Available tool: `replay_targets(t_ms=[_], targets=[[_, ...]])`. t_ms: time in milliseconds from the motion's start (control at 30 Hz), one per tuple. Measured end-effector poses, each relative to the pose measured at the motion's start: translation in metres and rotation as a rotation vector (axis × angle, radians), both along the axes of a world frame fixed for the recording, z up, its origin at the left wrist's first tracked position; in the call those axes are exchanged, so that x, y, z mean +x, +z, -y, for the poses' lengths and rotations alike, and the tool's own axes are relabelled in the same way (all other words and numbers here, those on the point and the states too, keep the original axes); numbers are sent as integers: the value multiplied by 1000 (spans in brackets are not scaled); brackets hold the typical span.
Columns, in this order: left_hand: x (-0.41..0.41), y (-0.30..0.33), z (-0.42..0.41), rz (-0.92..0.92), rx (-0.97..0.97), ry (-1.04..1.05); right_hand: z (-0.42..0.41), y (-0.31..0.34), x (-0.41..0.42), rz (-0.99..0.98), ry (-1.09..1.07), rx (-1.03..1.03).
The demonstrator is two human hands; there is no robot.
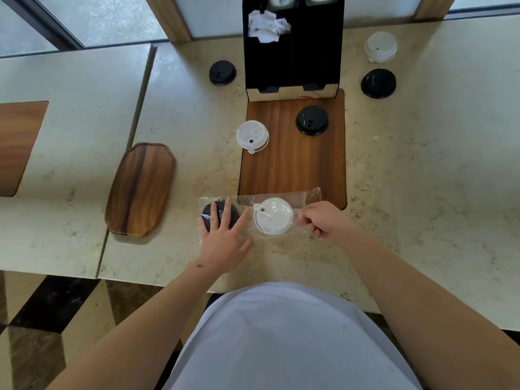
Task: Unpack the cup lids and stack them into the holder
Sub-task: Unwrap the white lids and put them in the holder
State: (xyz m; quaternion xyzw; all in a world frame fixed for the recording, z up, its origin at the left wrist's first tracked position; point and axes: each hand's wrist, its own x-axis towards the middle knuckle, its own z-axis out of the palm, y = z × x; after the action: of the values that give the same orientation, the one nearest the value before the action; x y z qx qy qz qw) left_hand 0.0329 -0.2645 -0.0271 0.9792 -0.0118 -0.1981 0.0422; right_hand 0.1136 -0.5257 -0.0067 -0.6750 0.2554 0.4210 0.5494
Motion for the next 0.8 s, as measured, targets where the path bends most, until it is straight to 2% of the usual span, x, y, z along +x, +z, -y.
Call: replay_targets(t_ms=[367, 633, 800], targets=[[2, 2, 2, -58, 57, -44, -14, -1, 5, 181, 232, -72], [0, -4, 2, -52, 95, -47, -27, 0, 5, 171, 188, -128], [2, -7, 2, -56, 110, -37, -32, -5, 2, 103, 247, -149]])
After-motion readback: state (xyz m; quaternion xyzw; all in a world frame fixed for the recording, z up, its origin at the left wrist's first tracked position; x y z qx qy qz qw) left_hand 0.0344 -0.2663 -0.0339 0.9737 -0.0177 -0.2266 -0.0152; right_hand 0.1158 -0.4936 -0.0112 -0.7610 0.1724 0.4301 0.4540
